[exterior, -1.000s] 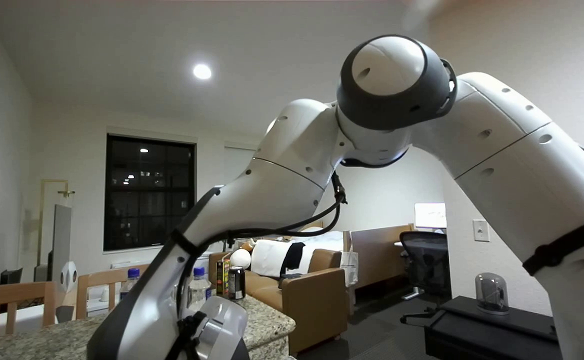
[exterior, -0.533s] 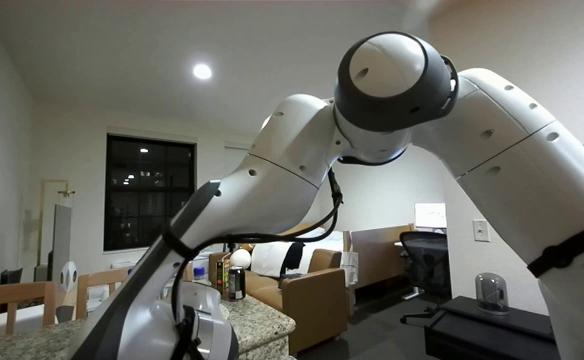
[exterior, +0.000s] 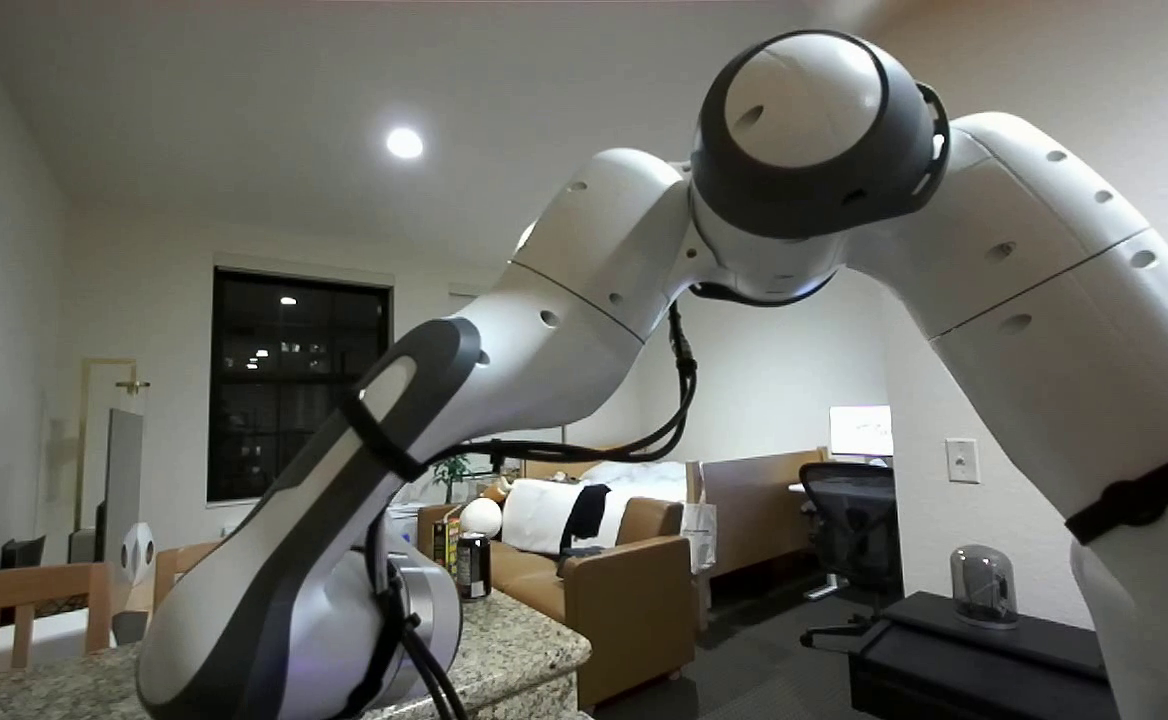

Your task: Pick up the grey towel and slightly move it to the right.

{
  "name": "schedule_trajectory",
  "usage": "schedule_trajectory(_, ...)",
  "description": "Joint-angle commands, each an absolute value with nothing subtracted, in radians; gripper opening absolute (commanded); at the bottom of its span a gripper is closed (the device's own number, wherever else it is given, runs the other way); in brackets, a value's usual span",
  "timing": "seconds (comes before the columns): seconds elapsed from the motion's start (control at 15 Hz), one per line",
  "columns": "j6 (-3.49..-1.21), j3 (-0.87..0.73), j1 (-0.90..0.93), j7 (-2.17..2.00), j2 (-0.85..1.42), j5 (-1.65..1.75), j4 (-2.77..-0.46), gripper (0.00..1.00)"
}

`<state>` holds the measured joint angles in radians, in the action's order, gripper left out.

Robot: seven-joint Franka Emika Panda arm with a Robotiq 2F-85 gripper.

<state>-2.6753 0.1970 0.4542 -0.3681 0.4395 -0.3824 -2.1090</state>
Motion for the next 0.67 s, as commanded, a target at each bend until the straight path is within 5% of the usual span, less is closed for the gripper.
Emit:
schedule_trajectory(0.0, -2.621, 0.149, 0.482, -0.517, 0.378, -0.239, -2.121, 0.1)
schedule_trajectory(0.6, -2.518, 0.114, 0.443, -0.645, 0.296, -0.088, -2.148, 0.1)
